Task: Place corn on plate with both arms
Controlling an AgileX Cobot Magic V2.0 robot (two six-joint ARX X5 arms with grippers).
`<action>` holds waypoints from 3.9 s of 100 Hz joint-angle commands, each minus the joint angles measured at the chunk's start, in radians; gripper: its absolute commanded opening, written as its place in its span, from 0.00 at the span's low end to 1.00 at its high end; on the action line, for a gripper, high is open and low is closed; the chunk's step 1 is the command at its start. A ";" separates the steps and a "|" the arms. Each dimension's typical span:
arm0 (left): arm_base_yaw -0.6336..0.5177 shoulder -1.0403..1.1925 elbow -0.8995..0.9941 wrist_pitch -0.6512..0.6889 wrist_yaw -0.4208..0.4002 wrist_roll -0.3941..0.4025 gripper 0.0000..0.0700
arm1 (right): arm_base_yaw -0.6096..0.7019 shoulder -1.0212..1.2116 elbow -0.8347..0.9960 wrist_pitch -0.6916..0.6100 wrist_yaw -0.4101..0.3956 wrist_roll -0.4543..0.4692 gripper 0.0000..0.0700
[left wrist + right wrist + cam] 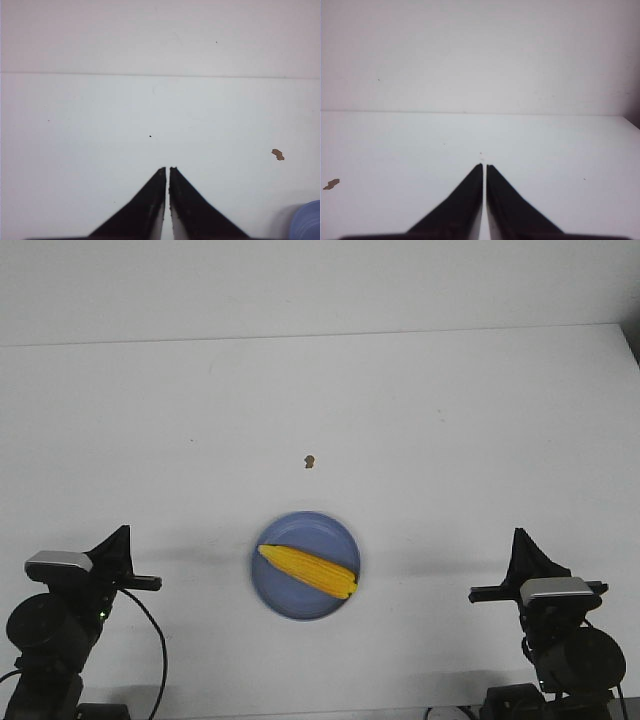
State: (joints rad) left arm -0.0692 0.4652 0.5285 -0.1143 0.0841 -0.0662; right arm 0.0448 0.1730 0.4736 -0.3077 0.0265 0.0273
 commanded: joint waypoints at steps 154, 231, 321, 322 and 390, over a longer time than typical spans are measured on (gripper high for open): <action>0.001 -0.439 -0.361 0.116 -0.007 0.005 0.02 | 0.000 0.004 0.003 0.024 0.000 0.002 0.02; 0.004 -0.462 -0.515 0.291 -0.014 0.004 0.02 | 0.000 0.004 0.003 0.024 0.000 0.002 0.02; 0.006 -0.462 -0.513 0.296 -0.051 -0.014 0.02 | 0.000 0.004 0.003 0.024 0.000 0.002 0.02; 0.006 -0.462 -0.513 0.296 -0.051 -0.014 0.02 | 0.000 0.004 0.003 0.024 0.001 0.002 0.02; 0.006 -0.462 -0.513 0.296 -0.051 -0.014 0.02 | -0.010 -0.172 -0.344 0.348 0.033 -0.035 0.02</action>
State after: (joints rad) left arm -0.0631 0.0051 0.0338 0.1696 0.0319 -0.0731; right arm 0.0380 0.0021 0.1478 0.0143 0.0612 -0.0002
